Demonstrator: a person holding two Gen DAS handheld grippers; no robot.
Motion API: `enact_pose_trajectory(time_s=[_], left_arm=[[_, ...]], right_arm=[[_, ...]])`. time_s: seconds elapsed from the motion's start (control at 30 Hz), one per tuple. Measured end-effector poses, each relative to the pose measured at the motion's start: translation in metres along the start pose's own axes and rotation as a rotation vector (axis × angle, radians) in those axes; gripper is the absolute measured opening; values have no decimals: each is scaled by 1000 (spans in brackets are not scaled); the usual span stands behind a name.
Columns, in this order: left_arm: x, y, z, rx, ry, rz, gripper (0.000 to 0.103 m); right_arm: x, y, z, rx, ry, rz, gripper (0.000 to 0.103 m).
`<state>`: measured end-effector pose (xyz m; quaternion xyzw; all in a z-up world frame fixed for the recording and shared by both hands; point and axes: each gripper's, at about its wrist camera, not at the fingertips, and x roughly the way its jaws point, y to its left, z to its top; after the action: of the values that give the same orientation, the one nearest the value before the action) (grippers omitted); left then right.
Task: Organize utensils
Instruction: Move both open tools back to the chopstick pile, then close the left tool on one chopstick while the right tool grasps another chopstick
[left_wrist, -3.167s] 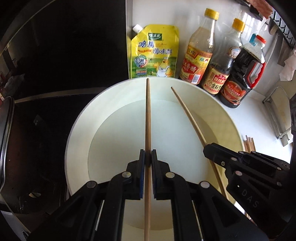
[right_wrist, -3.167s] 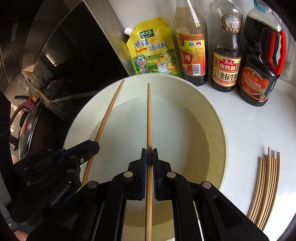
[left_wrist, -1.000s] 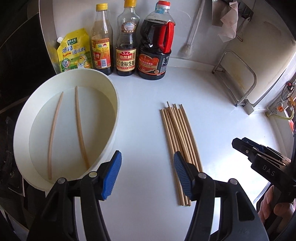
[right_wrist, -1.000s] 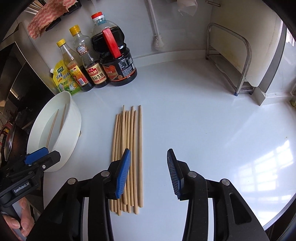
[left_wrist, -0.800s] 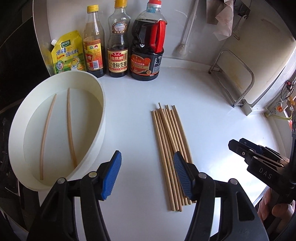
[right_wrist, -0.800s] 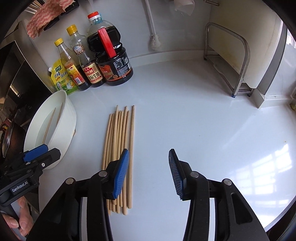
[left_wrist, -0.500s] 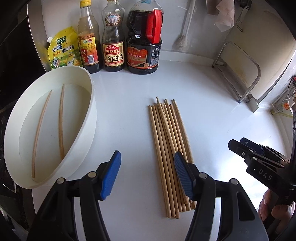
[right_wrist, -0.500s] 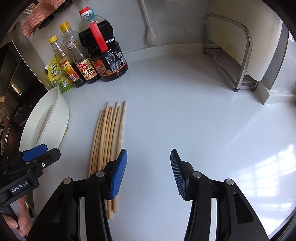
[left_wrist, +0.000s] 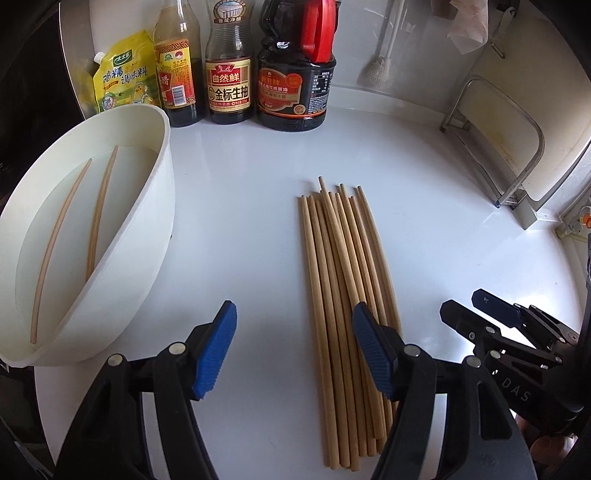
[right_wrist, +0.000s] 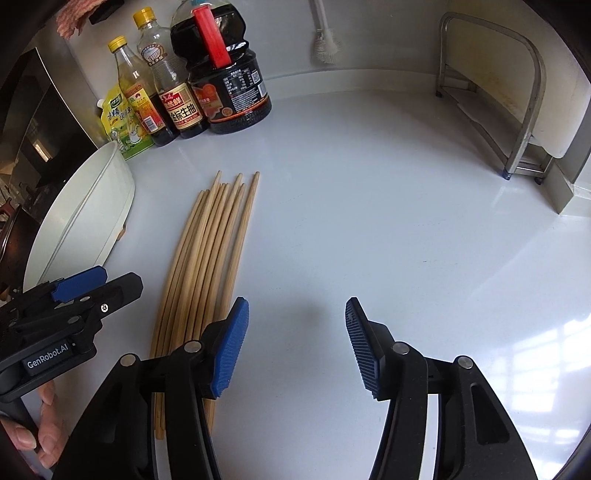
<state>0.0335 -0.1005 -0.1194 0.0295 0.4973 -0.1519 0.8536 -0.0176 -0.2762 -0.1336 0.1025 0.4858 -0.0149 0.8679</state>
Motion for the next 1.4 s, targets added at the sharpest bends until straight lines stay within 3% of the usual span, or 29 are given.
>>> enact_pose_trajectory(time_s=[0.37,0.7,1.07,1.4], left_arm=[[12,19,-6,-26,-5,34,74],[13,22,-10,-33,-3,40,74],[20,12,-25,-16,29,42,75],[25,11,-27,-11,39,62,76]], right_arm=[[20,22,0,-36,-5,10,53],[24,37,-6,-126,2,-66,53],[14,9,-9,-103,-17,-136,53],[10,3,-10,-103,-36,-112,53]])
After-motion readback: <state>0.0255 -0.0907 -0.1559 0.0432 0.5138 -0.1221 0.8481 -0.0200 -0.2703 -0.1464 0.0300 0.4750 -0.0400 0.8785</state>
